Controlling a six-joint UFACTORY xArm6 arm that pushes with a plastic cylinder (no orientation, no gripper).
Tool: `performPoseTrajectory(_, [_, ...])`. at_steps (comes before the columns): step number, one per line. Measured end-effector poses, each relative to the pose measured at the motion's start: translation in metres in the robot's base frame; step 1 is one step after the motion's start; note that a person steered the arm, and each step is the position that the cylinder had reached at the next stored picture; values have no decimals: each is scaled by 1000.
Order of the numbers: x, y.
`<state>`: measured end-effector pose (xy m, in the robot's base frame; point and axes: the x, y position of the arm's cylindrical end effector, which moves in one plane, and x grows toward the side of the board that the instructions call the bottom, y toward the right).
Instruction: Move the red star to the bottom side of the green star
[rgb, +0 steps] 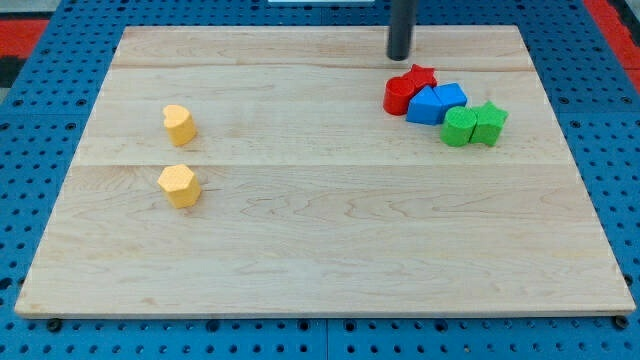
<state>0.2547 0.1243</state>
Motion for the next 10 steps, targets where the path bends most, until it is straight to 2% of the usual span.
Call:
performPoseTrajectory(1, [30, 5])
performPoseTrajectory(4, [84, -11])
performPoseTrajectory(7, [147, -44])
performPoseTrajectory(10, [230, -4])
